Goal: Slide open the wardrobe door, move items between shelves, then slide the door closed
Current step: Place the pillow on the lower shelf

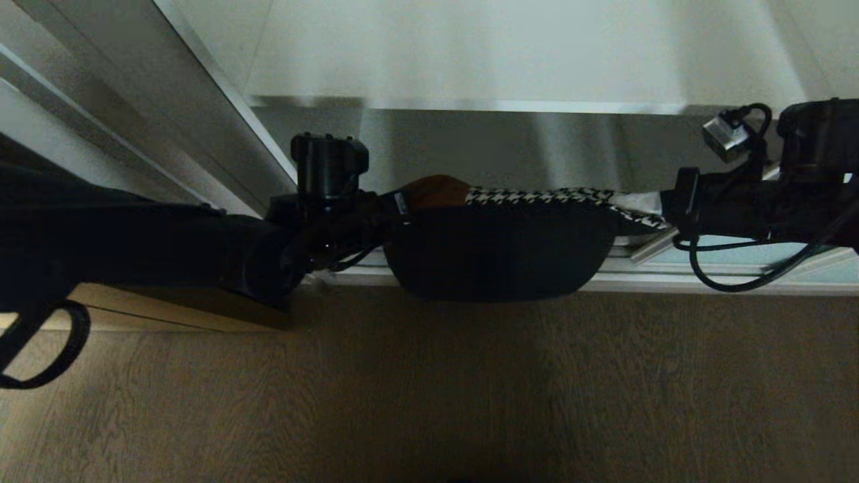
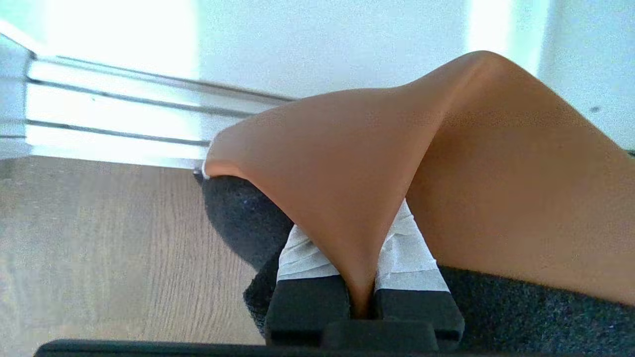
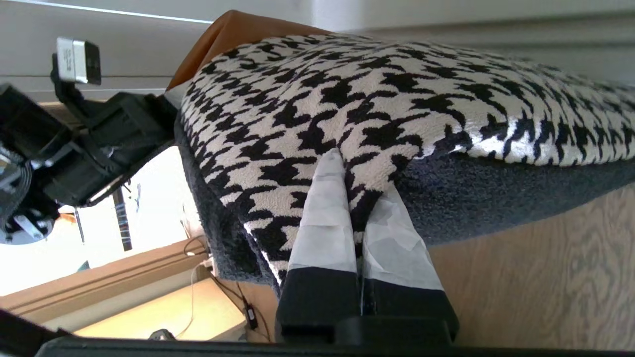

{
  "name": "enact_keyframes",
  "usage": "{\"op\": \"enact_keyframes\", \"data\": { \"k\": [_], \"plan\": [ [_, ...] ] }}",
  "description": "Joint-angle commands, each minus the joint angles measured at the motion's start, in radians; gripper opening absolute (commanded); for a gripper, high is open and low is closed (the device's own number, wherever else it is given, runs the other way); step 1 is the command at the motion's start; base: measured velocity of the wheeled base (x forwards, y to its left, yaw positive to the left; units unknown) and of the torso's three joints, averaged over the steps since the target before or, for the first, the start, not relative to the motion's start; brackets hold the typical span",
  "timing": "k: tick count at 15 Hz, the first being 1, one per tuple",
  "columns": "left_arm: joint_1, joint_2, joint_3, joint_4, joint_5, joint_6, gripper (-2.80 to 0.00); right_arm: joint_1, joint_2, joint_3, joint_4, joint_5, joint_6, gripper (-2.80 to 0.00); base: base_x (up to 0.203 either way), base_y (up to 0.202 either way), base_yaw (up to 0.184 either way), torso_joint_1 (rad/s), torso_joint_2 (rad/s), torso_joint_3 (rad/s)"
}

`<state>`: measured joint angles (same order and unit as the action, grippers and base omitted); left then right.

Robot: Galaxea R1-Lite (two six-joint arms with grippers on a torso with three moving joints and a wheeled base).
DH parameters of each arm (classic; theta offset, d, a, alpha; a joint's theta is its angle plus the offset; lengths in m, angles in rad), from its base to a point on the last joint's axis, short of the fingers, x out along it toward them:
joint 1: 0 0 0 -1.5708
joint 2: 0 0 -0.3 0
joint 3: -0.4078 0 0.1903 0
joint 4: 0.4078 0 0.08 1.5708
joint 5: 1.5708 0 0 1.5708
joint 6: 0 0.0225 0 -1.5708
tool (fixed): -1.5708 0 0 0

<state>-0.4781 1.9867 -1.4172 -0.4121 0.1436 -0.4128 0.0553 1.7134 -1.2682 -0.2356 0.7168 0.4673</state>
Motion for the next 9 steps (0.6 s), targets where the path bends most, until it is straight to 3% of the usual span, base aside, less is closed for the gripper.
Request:
{"op": "enact_keyframes", "data": {
  "k": [1, 6, 9],
  "plan": [
    [-0.010, -0.095, 0.003, 0.023, 0.002, -0.003, -2.80, 0.000, -0.097, 0.015, 0.004, 0.007, 0.005, -2.80, 0.000, 0.000, 0.000, 0.000, 0.00, 0.000],
    [-0.022, -0.110, -0.027, 0.057, 0.002, 0.036, -2.80, -0.005, -0.097, 0.025, 0.010, 0.017, 0.005, -2.80, 0.000, 0.000, 0.000, 0.000, 0.00, 0.000],
    [-0.004, 0.028, -0.012, 0.040, 0.005, 0.036, -2.80, -0.011, 0.037, 0.052, -0.025, 0.025, -0.001, -2.80, 0.000, 0.000, 0.000, 0.000, 0.00, 0.000]
  ]
}}
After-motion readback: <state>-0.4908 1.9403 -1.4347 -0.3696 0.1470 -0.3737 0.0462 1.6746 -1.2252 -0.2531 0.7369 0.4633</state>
